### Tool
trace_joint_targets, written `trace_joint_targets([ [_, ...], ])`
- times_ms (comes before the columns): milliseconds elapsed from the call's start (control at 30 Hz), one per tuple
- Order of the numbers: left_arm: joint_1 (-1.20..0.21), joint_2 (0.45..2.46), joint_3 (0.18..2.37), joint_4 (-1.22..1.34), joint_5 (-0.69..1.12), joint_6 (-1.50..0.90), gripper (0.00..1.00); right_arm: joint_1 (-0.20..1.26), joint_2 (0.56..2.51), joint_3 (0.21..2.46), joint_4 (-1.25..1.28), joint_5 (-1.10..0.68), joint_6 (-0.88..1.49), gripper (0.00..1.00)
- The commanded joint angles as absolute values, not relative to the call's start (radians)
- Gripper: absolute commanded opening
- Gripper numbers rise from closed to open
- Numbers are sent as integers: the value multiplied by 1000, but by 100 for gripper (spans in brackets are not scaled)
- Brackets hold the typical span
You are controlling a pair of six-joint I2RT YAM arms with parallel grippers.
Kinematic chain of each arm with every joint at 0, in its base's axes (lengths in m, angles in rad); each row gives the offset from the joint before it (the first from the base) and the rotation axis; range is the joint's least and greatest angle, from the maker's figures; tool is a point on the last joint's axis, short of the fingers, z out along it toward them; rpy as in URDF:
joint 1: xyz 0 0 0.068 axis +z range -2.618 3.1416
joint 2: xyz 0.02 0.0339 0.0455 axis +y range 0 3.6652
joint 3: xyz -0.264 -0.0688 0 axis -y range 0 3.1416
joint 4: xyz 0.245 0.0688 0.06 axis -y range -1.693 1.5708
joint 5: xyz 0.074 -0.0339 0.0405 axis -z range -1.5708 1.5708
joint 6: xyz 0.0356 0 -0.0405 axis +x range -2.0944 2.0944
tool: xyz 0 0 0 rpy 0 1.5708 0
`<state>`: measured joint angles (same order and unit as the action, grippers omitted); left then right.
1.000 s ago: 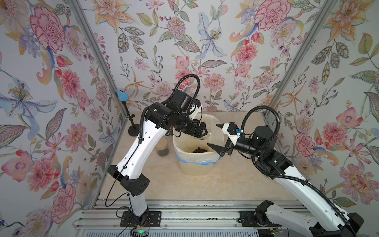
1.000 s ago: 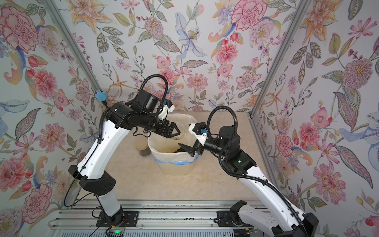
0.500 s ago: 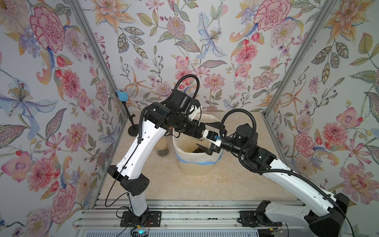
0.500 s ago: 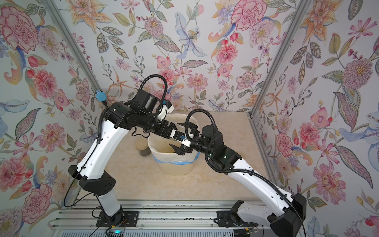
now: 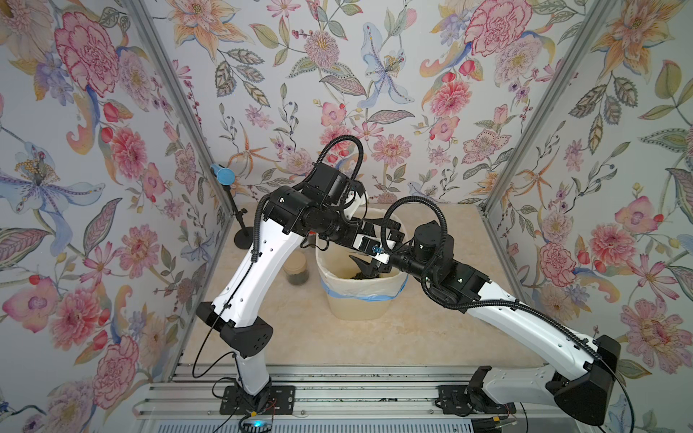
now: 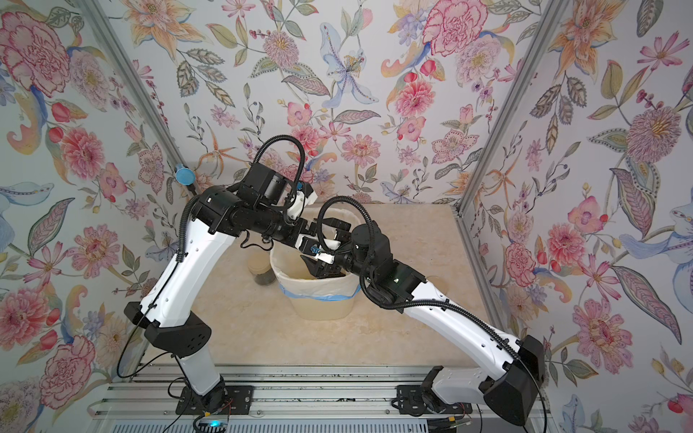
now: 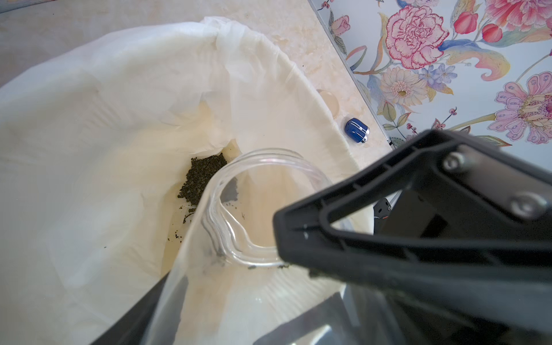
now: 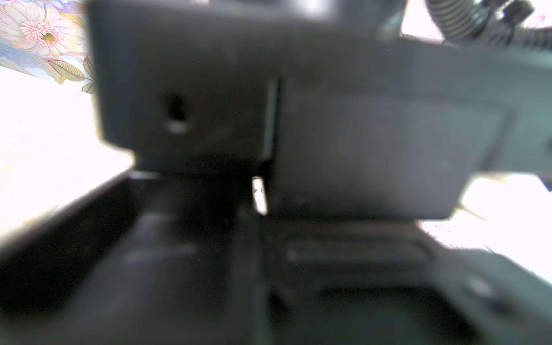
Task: Empty moldy tea leaves from jars
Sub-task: Place the jar at the center of the board.
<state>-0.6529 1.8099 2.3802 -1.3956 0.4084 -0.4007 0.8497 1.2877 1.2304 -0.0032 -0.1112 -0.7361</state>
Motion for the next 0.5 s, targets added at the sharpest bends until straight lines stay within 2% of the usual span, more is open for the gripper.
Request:
trace_joint_targets([
  [0,-651,1773,2392,-1355,420,-399,37,855,1294,1231,-17,-93,-743,91],
  [167,-650,1763,2385,-1355,416,-399,37,855,1272,1180,24,-101,-714,79],
  [367,-650,1759,2387,-1355,422,-397,41,854,1254,1154,58,-107,-696,54],
  [467,-651,1763,2390,-1353,429,-397,49,849,1252,1150,69,-112,-691,52],
])
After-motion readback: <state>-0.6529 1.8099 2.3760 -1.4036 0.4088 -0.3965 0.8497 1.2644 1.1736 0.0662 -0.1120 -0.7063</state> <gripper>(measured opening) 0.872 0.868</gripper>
